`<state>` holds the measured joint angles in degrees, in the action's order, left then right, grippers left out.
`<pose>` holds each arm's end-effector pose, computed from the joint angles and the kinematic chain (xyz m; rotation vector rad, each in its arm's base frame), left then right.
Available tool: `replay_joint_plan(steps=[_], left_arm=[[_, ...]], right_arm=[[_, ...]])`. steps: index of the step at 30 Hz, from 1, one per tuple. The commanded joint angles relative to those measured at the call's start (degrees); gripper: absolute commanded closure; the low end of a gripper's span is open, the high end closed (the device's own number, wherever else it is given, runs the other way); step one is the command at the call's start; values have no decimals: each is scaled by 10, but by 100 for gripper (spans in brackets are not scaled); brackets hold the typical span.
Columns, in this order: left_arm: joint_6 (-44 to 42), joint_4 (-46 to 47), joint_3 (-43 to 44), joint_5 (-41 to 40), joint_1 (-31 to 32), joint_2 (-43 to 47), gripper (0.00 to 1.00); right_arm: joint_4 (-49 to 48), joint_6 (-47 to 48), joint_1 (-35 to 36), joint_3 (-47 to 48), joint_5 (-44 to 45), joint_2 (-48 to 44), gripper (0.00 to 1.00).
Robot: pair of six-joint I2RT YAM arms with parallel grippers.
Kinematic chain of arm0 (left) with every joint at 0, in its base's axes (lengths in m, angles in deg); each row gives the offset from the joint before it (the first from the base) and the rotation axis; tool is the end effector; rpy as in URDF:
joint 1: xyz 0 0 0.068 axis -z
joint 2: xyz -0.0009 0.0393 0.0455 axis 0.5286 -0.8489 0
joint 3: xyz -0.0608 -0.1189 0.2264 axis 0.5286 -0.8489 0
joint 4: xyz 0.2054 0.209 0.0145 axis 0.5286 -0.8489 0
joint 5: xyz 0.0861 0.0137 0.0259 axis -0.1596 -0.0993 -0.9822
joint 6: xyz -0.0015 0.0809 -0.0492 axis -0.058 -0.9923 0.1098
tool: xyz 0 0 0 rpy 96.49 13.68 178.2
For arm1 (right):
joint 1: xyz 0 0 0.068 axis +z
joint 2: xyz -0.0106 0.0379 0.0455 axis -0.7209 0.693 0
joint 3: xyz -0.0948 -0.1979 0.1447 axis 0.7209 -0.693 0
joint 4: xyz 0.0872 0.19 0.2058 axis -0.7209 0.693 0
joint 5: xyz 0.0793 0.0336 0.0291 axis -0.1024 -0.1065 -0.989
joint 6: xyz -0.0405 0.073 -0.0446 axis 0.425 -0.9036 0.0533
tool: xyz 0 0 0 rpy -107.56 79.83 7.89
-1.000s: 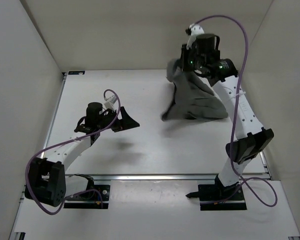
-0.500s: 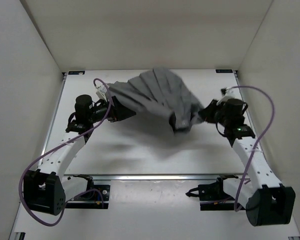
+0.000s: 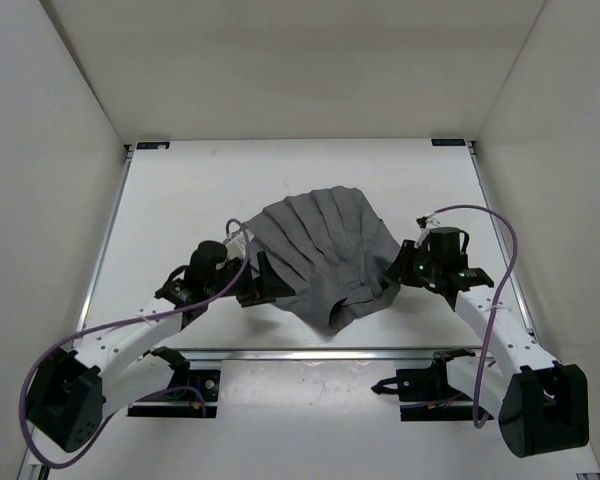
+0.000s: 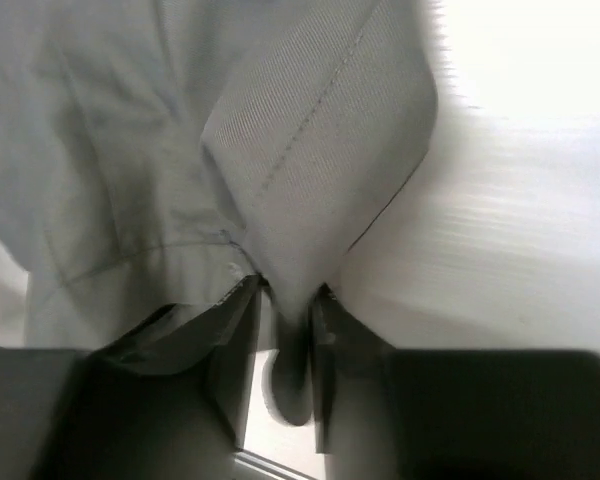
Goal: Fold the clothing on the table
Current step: Move the skirt to the center of the board, then flatten the skirt out
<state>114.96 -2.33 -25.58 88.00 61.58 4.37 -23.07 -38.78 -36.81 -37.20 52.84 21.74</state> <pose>0.2191 -0.1795 0.1590 0.0063 2.4109 -1.3477 0.2625 0.0670 0.1529 0.1051 2.3813 0.5858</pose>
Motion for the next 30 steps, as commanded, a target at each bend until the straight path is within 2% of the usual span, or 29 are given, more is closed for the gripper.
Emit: replay_joint_plan(steps=[1,2,3,4,7,9,12,14,16,20,24,25,27,29,30], left_arm=[[88,-19,-49,-109,43,52,2],[104,-20,-64,-133,57,65,1],[110,-25,-68,-149,60,69,1],[113,-21,-76,-158,70,63,2],[124,16,-72,-164,94,30,1],[106,17,-30,-182,119,-11,1],[62,-4,55,-176,121,-98,1],[29,-37,122,-196,126,-163,1],[-15,-93,219,-209,130,-209,2],[-58,-171,332,-230,146,-315,2],[-76,-190,383,-238,176,-387,7],[-75,-197,388,-244,186,-395,9],[-83,-211,398,-252,196,-428,16],[-97,-248,416,-273,204,-448,21],[-101,-269,419,-291,218,-458,29]], right_arm=[[50,43,-22,36,38,-24,75],[64,57,-27,45,41,-29,54],[83,68,-39,47,57,-40,37],[100,80,-51,58,65,-51,27],[114,104,-92,83,50,-70,16],[107,105,-116,87,32,-74,14],[83,99,-97,77,35,-57,14],[84,92,-59,81,46,-42,15],[79,91,-38,87,48,-22,17],[48,97,1,88,69,5,20],[33,117,-11,83,69,63,36],[36,125,-14,85,66,80,43],[43,133,-21,86,67,96,49],[37,139,-26,85,62,103,59],[34,139,-29,82,58,102,66]])
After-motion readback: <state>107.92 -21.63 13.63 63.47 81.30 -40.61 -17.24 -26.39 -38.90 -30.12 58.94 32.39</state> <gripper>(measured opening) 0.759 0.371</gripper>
